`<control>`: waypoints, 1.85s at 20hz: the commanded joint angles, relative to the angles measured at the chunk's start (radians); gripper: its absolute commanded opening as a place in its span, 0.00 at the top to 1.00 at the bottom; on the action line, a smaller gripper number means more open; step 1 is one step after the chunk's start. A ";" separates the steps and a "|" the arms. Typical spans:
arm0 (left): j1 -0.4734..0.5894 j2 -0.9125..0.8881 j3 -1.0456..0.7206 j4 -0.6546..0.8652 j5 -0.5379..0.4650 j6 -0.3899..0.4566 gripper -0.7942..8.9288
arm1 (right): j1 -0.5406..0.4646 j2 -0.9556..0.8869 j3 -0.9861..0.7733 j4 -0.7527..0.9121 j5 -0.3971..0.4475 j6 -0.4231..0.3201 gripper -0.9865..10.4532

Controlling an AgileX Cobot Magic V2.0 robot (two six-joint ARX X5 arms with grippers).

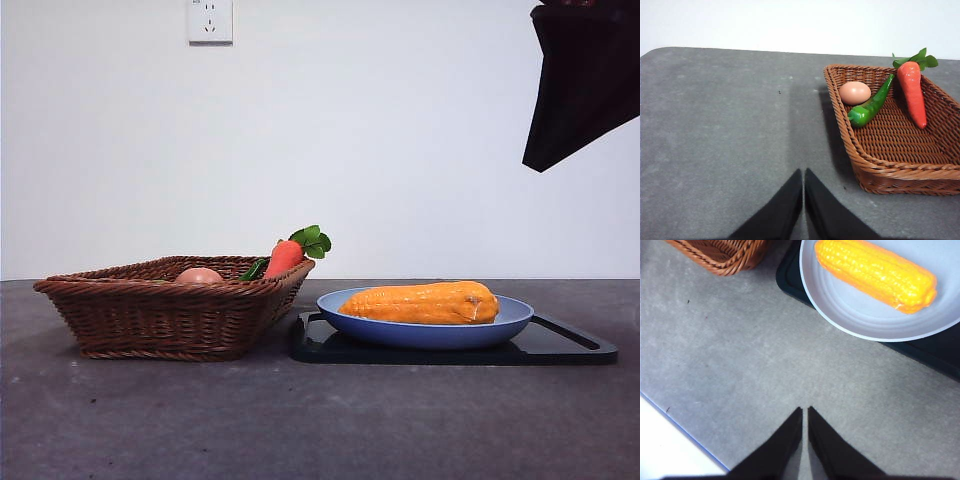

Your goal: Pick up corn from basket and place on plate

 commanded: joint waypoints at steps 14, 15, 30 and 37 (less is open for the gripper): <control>0.003 -0.001 -0.024 -0.014 0.002 -0.003 0.91 | -0.015 0.008 0.011 0.049 0.217 -0.004 0.91; 0.003 -0.001 -0.024 -0.014 0.002 -0.003 0.91 | -0.016 0.008 0.011 0.056 0.227 -0.004 0.91; 0.003 -0.001 -0.024 -0.014 0.002 -0.003 0.91 | -0.499 -0.592 -0.255 0.510 0.315 -0.127 0.91; 0.003 -0.001 -0.024 -0.014 0.002 -0.003 0.91 | -0.558 -0.896 -0.658 0.802 0.314 -0.162 0.91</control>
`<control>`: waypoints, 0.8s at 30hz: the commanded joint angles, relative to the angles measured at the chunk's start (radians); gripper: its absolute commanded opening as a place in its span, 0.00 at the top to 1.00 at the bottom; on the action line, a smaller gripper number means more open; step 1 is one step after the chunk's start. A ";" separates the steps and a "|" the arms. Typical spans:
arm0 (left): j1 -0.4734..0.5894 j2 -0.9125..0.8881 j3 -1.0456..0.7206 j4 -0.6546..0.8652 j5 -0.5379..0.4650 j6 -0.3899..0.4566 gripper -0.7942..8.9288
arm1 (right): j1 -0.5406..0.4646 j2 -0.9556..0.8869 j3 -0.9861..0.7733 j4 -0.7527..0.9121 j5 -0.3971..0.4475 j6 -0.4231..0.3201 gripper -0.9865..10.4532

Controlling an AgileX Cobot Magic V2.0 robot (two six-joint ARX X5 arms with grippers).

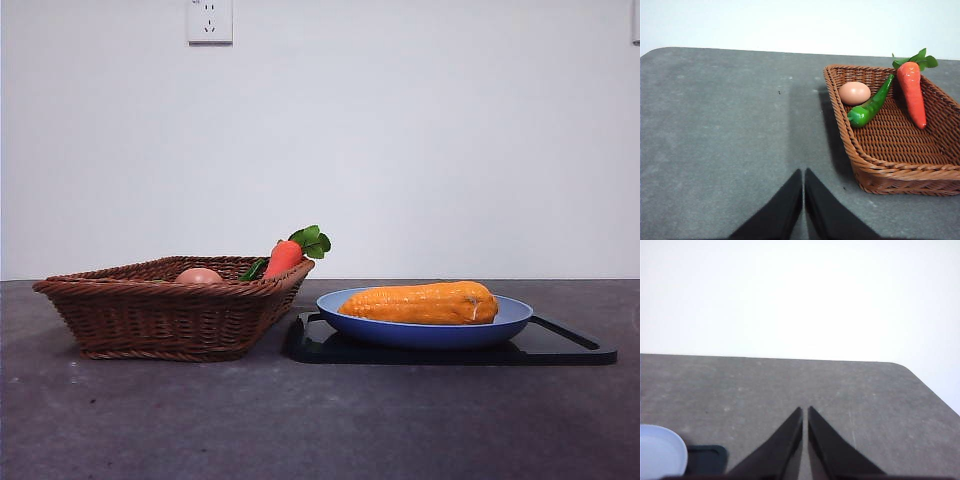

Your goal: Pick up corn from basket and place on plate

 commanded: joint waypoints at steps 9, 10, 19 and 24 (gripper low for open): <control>0.003 -0.001 -0.024 -0.014 0.001 -0.003 0.91 | -0.004 -0.180 -0.246 0.060 0.000 -0.013 0.91; 0.003 -0.001 -0.024 -0.014 0.001 -0.003 0.91 | -0.004 -0.190 -0.262 0.060 0.000 -0.012 0.91; 0.003 -0.001 -0.024 -0.014 0.001 -0.003 0.91 | -0.004 -0.247 -0.352 0.000 0.000 0.016 0.91; 0.003 -0.001 -0.024 -0.014 0.001 -0.003 0.91 | -0.004 -0.270 -0.352 -0.106 0.000 0.018 0.91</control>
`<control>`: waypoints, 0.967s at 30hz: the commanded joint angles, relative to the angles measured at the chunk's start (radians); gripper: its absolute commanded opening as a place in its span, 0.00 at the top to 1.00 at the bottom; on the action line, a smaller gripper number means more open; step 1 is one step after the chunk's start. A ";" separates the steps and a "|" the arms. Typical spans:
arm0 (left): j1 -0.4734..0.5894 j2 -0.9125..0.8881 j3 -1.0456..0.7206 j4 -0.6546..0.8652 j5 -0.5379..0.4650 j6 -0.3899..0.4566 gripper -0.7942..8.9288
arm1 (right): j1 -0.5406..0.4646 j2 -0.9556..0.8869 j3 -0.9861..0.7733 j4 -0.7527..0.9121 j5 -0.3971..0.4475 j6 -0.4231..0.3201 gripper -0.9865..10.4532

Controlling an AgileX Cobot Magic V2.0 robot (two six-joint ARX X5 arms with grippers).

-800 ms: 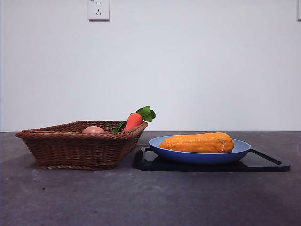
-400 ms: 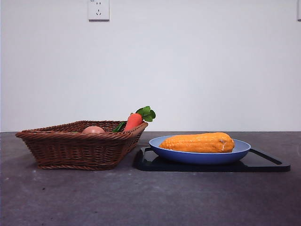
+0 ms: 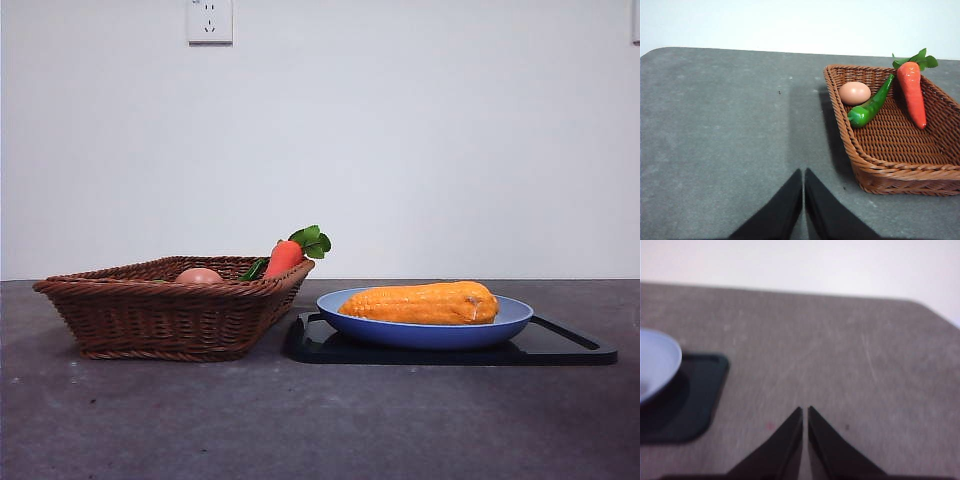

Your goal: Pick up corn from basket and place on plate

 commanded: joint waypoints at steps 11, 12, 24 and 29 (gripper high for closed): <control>0.003 -0.001 -0.024 -0.015 0.002 -0.002 0.91 | -0.001 -0.002 -0.006 0.014 0.001 0.014 0.91; 0.003 -0.001 -0.024 -0.014 0.002 -0.002 0.91 | -0.001 -0.002 -0.006 0.014 0.001 0.014 0.91; 0.003 -0.001 -0.024 -0.014 0.002 -0.002 0.91 | -0.001 -0.002 -0.006 0.013 0.001 0.014 0.91; 0.003 -0.001 -0.024 -0.014 0.002 -0.002 0.91 | -0.001 -0.002 -0.006 0.013 0.001 0.014 0.91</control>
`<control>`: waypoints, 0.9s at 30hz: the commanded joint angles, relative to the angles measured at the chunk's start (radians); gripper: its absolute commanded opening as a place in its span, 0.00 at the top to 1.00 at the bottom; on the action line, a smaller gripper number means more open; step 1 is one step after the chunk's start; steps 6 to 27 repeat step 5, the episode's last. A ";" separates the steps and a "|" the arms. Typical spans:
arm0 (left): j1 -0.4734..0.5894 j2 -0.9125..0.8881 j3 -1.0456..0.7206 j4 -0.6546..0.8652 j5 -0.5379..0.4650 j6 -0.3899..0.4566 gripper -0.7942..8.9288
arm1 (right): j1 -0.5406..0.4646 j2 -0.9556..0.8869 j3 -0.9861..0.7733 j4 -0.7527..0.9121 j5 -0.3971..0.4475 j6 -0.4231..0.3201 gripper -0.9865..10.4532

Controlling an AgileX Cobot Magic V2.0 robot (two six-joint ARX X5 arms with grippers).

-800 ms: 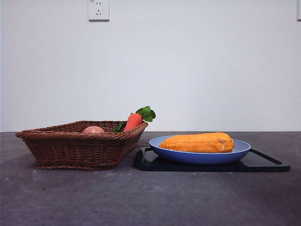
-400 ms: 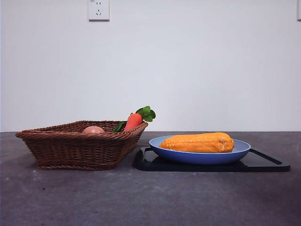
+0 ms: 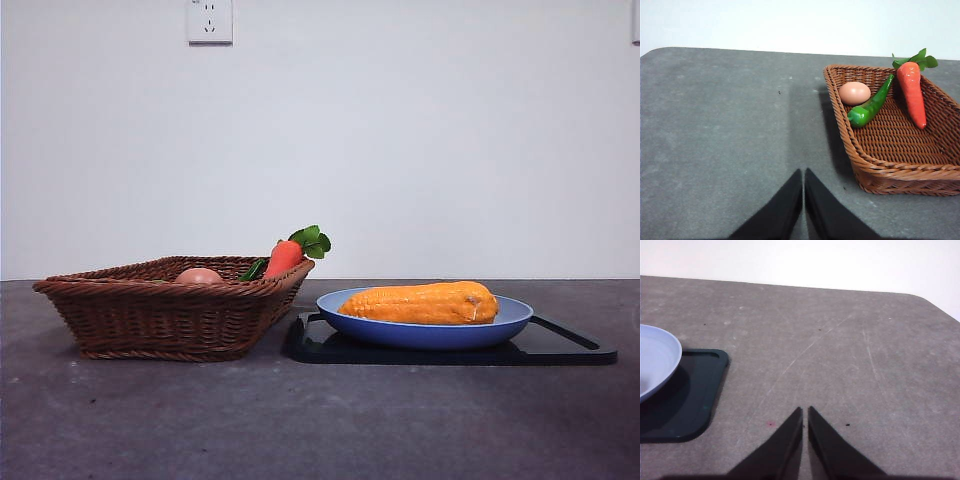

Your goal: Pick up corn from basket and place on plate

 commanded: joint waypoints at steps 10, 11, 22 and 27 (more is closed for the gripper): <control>0.003 -0.001 -0.024 -0.014 0.002 -0.003 0.91 | -0.001 -0.003 -0.006 0.010 0.001 0.014 0.91; 0.003 -0.001 -0.024 -0.014 0.002 -0.003 0.91 | -0.001 -0.003 -0.006 0.010 0.001 0.014 0.91; 0.003 -0.001 -0.024 -0.014 0.002 -0.003 0.91 | -0.001 -0.003 -0.006 0.010 0.001 0.014 0.91; 0.003 -0.001 -0.024 -0.014 0.002 -0.003 0.91 | -0.001 -0.003 -0.006 0.010 0.001 0.014 0.91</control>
